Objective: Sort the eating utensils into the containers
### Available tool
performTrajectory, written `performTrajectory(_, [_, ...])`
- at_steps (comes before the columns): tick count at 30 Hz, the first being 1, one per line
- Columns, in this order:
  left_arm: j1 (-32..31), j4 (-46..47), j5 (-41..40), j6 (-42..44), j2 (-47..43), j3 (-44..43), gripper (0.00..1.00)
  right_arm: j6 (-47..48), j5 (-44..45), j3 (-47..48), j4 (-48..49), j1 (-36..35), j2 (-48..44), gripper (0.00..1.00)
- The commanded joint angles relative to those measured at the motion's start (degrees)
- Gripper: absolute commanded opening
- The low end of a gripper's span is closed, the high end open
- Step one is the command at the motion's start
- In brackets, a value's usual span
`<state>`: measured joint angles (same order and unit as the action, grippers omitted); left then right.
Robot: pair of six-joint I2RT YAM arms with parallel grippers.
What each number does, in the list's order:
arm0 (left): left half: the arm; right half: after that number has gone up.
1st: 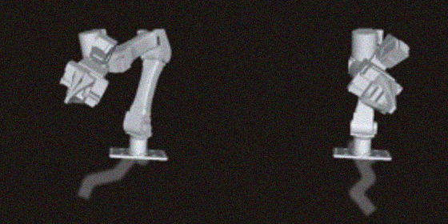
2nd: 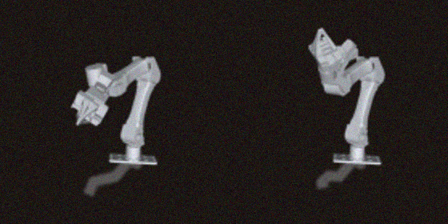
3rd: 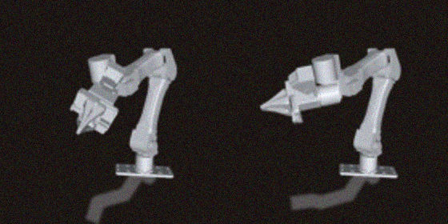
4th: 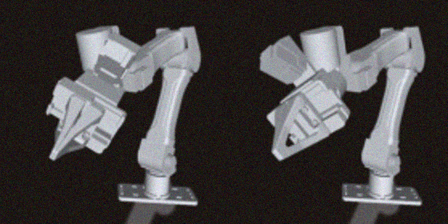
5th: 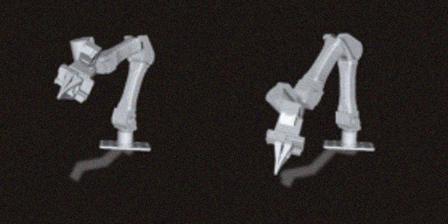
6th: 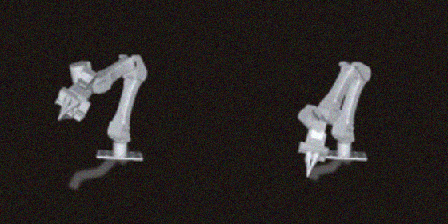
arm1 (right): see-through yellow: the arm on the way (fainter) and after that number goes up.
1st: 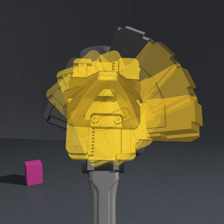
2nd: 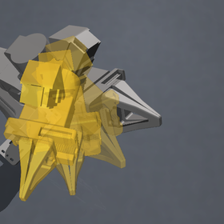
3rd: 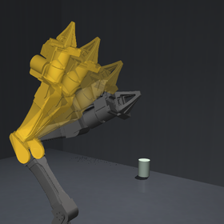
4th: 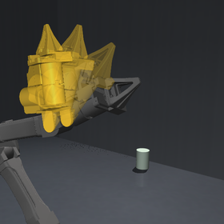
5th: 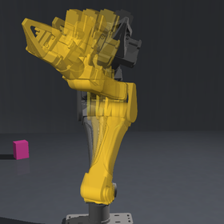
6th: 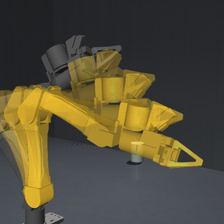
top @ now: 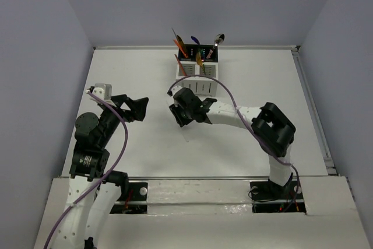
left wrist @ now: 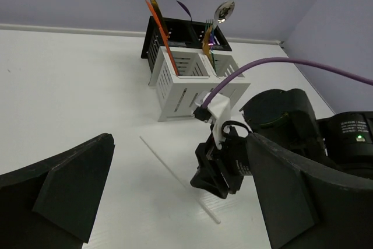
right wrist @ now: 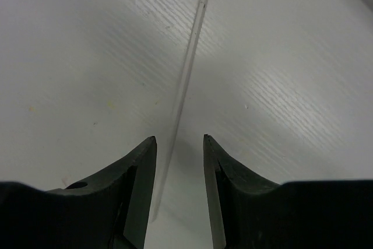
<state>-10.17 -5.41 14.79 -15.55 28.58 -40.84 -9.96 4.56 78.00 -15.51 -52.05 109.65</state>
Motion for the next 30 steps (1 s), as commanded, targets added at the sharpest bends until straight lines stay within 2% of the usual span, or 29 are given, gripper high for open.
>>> performTrajectory(1, [-0.3,2.6,-0.1,-0.3,-0.5,-0.1,0.99,-3.1,1.8,4.1,-2.9,-1.3,2.3,0.44])
performTrajectory(9, [-0.3,2.5,0.1,-0.2,-1.1,-0.1,0.99,-3.9,3.5,7.1,-3.9,-1.3,7.2,0.43])
performTrajectory(15, [-0.3,2.6,0.5,-0.3,-1.0,-0.1,0.99,-3.8,4.4,9.8,-5.4,-1.3,10.6,0.37])
performTrajectory(18, [-0.3,2.6,0.6,-0.3,-1.0,-0.1,0.99,-3.8,4.4,11.6,-6.5,-1.3,12.2,0.26])
performTrajectory(19, [-0.3,2.6,0.6,-0.2,-1.0,-0.1,0.99,-3.8,4.2,11.8,-6.6,-1.3,12.6,0.26])
performTrajectory(22, [-0.3,2.6,0.5,-0.3,-1.1,-0.2,0.99,-3.8,3.9,12.4,-6.9,-1.3,13.0,0.13])
performTrajectory(24, [-0.3,2.6,0.6,-0.2,-1.0,-0.2,0.99,-3.9,3.7,12.4,-7.0,-1.3,13.0,0.0])
performTrajectory(30, [-0.3,2.6,0.6,-0.3,-1.0,-0.2,0.99,-3.3,5.2,12.2,-5.1,-1.3,8.3,0.0])
